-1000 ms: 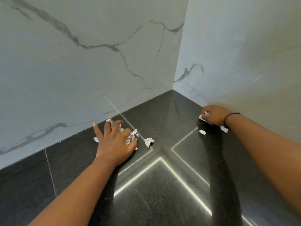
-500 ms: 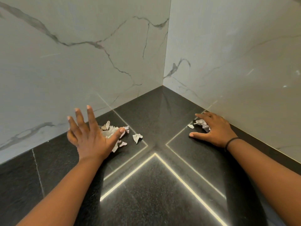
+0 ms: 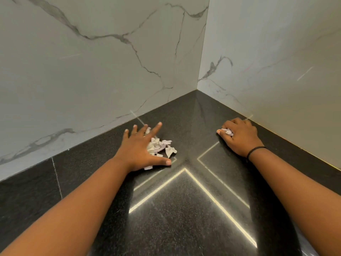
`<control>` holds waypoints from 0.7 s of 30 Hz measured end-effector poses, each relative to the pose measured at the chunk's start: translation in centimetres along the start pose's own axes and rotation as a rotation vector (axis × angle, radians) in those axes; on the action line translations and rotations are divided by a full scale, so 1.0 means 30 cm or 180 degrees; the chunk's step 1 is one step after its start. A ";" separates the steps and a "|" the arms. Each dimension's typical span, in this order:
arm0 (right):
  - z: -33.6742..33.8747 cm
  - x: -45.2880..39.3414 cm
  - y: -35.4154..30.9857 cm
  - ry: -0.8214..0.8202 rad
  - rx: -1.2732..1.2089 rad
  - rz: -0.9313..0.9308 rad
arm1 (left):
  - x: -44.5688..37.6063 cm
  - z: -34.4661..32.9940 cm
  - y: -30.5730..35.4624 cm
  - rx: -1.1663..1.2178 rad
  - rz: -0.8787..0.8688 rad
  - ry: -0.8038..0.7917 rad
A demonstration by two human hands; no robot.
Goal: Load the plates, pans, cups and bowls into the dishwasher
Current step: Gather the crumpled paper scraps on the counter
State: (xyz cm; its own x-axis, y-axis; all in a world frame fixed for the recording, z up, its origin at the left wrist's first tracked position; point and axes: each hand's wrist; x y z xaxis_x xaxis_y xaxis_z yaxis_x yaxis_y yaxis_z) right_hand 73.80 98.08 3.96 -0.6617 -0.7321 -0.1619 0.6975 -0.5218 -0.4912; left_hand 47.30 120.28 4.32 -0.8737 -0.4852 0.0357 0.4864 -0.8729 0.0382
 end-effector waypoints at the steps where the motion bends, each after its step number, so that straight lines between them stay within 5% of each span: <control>1: -0.003 0.000 0.002 0.0014 -0.0007 -0.0022 | -0.007 -0.002 0.027 -0.0001 -0.0153 -0.0002; 11: -0.002 0.024 -0.024 -0.0021 0.0357 -0.0085 | 0.042 0.004 0.249 0.0719 -0.1180 0.0416; 21: -0.045 0.210 -0.168 0.0161 0.0409 -0.0406 | 0.125 0.009 0.372 0.0194 -0.0402 0.0520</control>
State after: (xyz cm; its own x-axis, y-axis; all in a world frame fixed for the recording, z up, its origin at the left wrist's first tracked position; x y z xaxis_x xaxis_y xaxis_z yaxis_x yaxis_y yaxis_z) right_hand 65.74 96.67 4.26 -0.7577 -0.6352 -0.1496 0.6343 -0.6630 -0.3975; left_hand 49.44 108.73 5.16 -0.9157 -0.3784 -0.1353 0.3685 -0.9250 0.0927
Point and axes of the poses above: each hand's wrist, its own x-axis away from the middle knuckle, its own z-axis out of the back of the hand, y = z × x, and after that the axes turned 14 degrees about -x, right-handed
